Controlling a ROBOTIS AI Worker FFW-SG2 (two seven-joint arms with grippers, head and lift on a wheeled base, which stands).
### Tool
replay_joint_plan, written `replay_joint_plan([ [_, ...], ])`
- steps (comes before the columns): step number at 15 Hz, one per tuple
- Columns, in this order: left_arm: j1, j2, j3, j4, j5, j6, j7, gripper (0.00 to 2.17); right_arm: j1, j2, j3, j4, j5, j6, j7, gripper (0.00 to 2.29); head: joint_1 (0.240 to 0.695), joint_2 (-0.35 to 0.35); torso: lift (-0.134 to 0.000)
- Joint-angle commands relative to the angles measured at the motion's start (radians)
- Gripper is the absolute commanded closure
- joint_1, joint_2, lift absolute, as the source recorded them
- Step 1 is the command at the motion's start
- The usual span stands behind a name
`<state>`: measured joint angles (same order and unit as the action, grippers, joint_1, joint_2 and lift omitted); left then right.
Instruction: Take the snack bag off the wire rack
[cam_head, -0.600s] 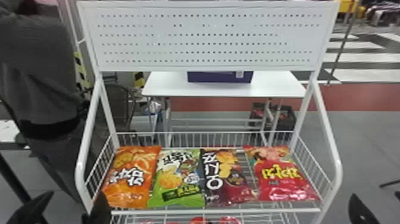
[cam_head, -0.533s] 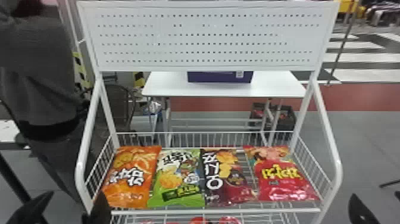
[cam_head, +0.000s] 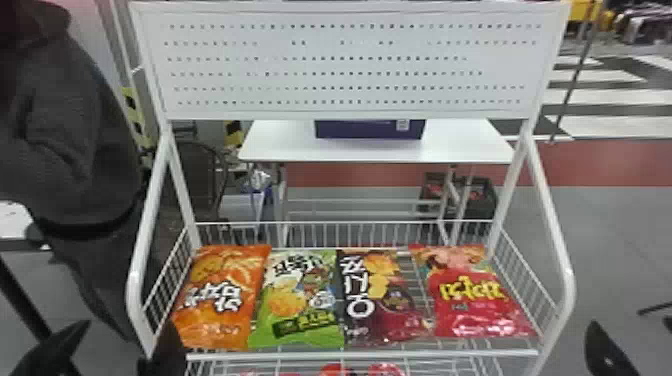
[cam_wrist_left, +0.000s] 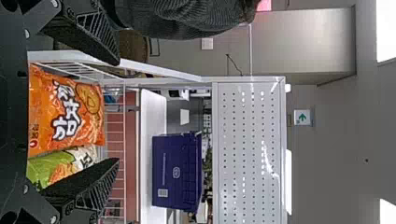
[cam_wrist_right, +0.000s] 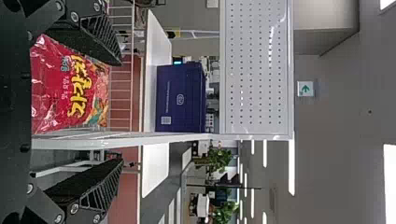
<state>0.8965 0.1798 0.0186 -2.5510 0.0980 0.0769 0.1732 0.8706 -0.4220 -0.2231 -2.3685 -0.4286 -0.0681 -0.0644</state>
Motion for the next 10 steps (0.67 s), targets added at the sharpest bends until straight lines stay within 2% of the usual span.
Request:
replay_joint_plan([
  [1, 0.007, 0.0, 0.0, -0.005, -0.001, -0.001, 0.0, 0.16, -0.025, -0.001, 0.027, 0.022, 0.002, 0.006, 0.0, 0.17, 0.499, 0.0, 0.0],
  [3, 0.01, 0.0, -0.005, -0.009, -0.001, 0.002, 0.0, 0.16, -0.148, -0.001, 0.1, 0.078, 0.01, 0.129, 0.0, 0.17, 0.499, 0.0, 0.0],
  [5, 0.01, 0.001, -0.006, -0.009, 0.0, 0.002, 0.0, 0.16, -0.282, 0.005, 0.209, 0.175, 0.054, 0.135, -0.003, 0.17, 0.499, 0.0, 0.0],
  [8, 0.009, 0.001, -0.006, -0.002, 0.011, 0.002, -0.003, 0.16, -0.469, 0.045, 0.346, 0.342, 0.131, 0.135, -0.012, 0.17, 0.499, 0.0, 0.0],
  [10, 0.004, 0.006, -0.009, -0.002, 0.016, 0.005, -0.003, 0.16, -0.579, 0.048, 0.409, 0.456, 0.131, 0.147, -0.014, 0.17, 0.499, 0.0, 0.0],
])
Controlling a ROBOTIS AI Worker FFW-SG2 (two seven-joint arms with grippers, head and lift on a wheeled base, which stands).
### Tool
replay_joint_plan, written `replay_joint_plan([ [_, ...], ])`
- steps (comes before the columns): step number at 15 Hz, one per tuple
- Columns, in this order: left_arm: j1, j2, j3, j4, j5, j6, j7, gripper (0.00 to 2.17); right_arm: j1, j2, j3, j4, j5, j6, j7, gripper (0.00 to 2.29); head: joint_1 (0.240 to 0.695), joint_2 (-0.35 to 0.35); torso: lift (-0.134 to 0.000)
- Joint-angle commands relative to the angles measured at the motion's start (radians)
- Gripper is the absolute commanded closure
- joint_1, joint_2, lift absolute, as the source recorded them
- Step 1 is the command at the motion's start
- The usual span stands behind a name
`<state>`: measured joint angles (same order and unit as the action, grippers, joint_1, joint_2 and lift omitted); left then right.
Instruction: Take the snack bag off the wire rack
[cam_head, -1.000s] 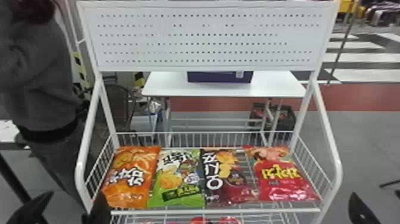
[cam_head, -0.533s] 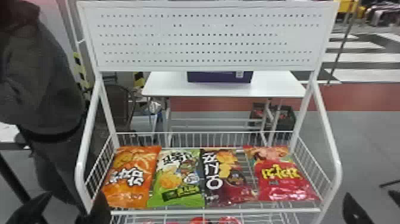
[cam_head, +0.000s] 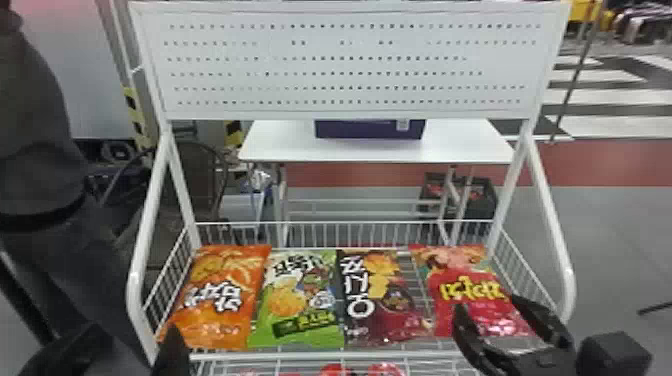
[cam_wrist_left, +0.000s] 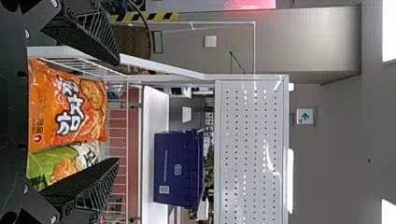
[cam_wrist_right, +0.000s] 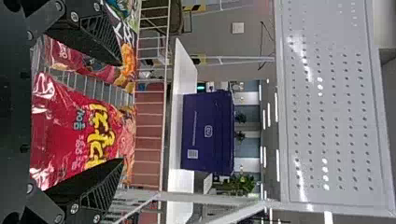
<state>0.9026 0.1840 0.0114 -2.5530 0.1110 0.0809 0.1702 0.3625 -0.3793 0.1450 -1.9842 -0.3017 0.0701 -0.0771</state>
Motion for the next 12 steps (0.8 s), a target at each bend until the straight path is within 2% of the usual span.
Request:
replay_joint_plan([
  [1, -0.002, 0.003, -0.007, -0.001, 0.001, 0.001, 0.0, 0.16, -0.116, 0.013, 0.056, 0.113, -0.004, 0.037, 0.0, 0.17, 0.499, 0.0, 0.0],
  [7, -0.004, 0.006, -0.019, 0.01, -0.005, 0.007, -0.001, 0.16, -0.29, 0.026, 0.085, 0.355, -0.022, 0.064, -0.001, 0.17, 0.499, 0.0, 0.0],
  [12, -0.021, 0.006, -0.019, 0.022, -0.004, 0.02, -0.005, 0.16, -0.329, 0.025, 0.07, 0.441, -0.04, 0.107, 0.008, 0.21, 0.499, 0.0, 0.0],
])
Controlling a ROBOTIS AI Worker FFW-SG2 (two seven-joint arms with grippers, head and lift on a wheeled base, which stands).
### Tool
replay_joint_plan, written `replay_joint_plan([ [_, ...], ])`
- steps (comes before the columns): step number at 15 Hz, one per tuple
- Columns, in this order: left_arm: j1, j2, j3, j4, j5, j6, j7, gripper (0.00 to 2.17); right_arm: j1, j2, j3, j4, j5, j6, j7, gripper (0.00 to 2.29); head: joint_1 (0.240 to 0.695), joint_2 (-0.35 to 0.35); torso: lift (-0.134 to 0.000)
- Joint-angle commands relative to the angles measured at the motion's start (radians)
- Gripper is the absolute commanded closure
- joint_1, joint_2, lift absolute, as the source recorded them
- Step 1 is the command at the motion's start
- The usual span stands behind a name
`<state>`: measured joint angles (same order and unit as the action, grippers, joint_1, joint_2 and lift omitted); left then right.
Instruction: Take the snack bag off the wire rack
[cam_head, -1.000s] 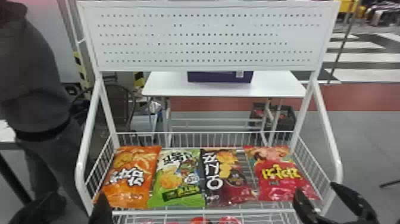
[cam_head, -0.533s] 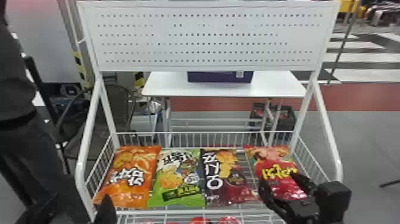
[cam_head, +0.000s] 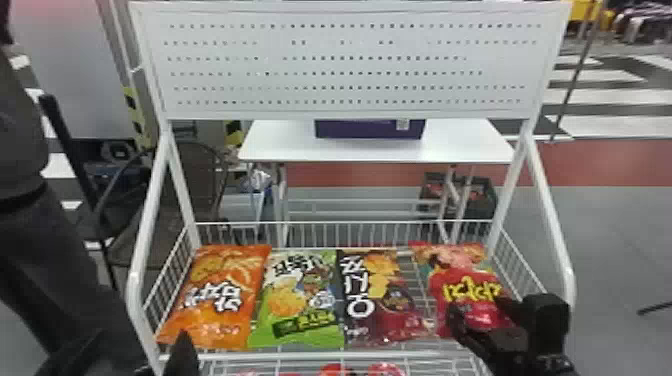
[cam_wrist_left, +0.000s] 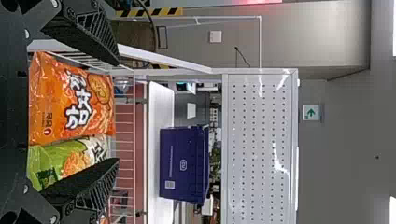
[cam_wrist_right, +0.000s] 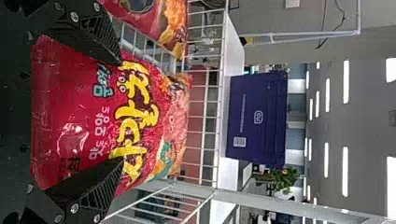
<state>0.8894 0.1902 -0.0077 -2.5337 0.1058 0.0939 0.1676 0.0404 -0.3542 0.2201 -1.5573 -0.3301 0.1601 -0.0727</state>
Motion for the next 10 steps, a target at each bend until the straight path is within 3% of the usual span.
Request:
replay_joint_plan([
  [1, -0.012, 0.0, 0.0, 0.004, 0.003, 0.013, -0.002, 0.16, -0.007, 0.0, -0.015, 0.013, -0.018, 0.033, 0.01, 0.42, 0.499, 0.0, 0.0],
  [2, -0.015, 0.002, 0.0, 0.003, 0.003, 0.013, -0.002, 0.16, -0.007, -0.002, -0.022, 0.013, -0.032, 0.06, 0.017, 1.0, 0.499, 0.0, 0.0],
  [3, -0.015, 0.002, 0.0, -0.002, 0.005, 0.016, -0.002, 0.16, -0.007, -0.006, -0.03, 0.01, -0.053, 0.063, 0.025, 1.73, 0.499, 0.0, 0.0],
  [4, -0.015, 0.003, 0.003, -0.005, 0.005, 0.019, -0.002, 0.16, -0.002, -0.006, -0.041, 0.006, -0.066, 0.075, 0.047, 2.04, 0.499, 0.0, 0.0],
  [6, -0.015, 0.003, 0.008, -0.007, 0.006, 0.022, -0.002, 0.16, 0.007, -0.006, -0.059, -0.003, -0.075, 0.075, 0.071, 2.15, 0.499, 0.0, 0.0],
  [10, -0.021, 0.005, 0.008, -0.004, 0.006, 0.028, -0.003, 0.16, 0.023, -0.006, -0.076, -0.024, -0.098, 0.072, 0.077, 2.16, 0.499, 0.0, 0.0],
])
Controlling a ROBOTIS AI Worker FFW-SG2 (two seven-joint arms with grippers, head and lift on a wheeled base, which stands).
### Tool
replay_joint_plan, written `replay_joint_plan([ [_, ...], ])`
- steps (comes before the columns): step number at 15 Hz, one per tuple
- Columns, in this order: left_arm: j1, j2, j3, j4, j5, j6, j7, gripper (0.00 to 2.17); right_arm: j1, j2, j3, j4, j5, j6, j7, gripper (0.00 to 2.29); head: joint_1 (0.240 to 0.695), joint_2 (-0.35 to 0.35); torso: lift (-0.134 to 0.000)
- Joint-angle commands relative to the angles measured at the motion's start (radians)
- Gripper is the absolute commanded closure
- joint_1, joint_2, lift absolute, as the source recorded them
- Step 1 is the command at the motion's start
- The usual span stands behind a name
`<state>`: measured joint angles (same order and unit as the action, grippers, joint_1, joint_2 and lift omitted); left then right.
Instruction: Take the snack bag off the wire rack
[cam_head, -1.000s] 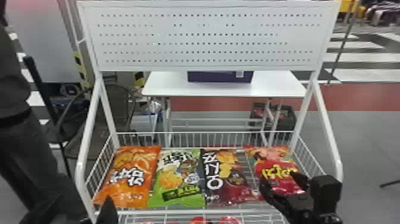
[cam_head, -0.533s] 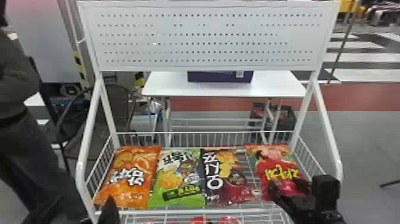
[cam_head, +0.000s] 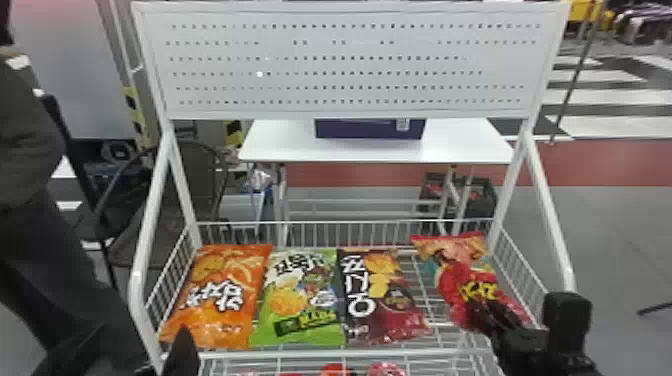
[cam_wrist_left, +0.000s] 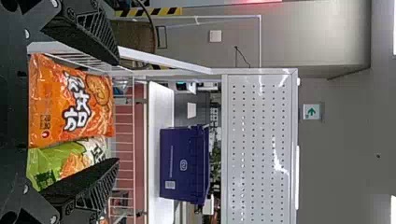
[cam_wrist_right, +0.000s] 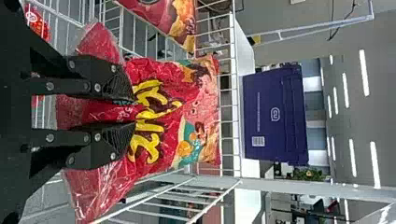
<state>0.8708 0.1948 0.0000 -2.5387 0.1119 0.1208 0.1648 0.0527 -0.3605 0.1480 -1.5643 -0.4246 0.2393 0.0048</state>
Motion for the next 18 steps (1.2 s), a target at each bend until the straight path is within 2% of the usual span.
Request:
replay_joint_plan([
  [1, -0.004, -0.001, 0.0, 0.001, 0.002, 0.001, -0.001, 0.16, 0.026, 0.0, -0.015, -0.051, -0.003, -0.004, 0.0, 2.16, 0.499, 0.0, 0.0],
  [3, -0.01, -0.001, -0.003, 0.006, 0.002, 0.001, -0.001, 0.16, 0.062, 0.0, -0.036, -0.105, -0.008, 0.002, -0.003, 2.16, 0.499, 0.0, 0.0],
  [6, -0.019, -0.001, -0.005, 0.011, 0.002, 0.004, -0.001, 0.16, 0.18, -0.006, -0.074, -0.283, -0.008, -0.044, -0.019, 2.16, 0.499, 0.0, 0.0],
  [8, -0.019, 0.0, -0.005, 0.011, 0.003, 0.004, -0.001, 0.16, 0.277, -0.034, -0.102, -0.434, -0.009, -0.053, -0.058, 2.16, 0.499, 0.0, 0.0],
  [10, -0.024, 0.0, -0.003, 0.015, 0.009, 0.004, -0.001, 0.16, 0.368, -0.054, -0.133, -0.539, -0.02, -0.056, -0.072, 2.16, 0.499, 0.0, 0.0],
  [12, -0.03, 0.002, -0.003, 0.026, 0.014, 0.004, -0.001, 0.16, 0.469, -0.074, -0.16, -0.612, -0.049, -0.126, -0.074, 2.16, 0.499, 0.0, 0.0],
  [14, -0.03, 0.002, -0.003, 0.026, 0.015, 0.001, -0.001, 0.16, 0.585, -0.103, -0.174, -0.684, -0.049, -0.234, -0.088, 2.16, 0.499, 0.0, 0.0],
  [18, -0.015, 0.005, 0.014, 0.021, 0.029, -0.014, -0.001, 0.16, 0.757, -0.14, -0.235, -0.78, -0.039, -0.36, -0.129, 2.16, 0.499, 0.0, 0.0],
])
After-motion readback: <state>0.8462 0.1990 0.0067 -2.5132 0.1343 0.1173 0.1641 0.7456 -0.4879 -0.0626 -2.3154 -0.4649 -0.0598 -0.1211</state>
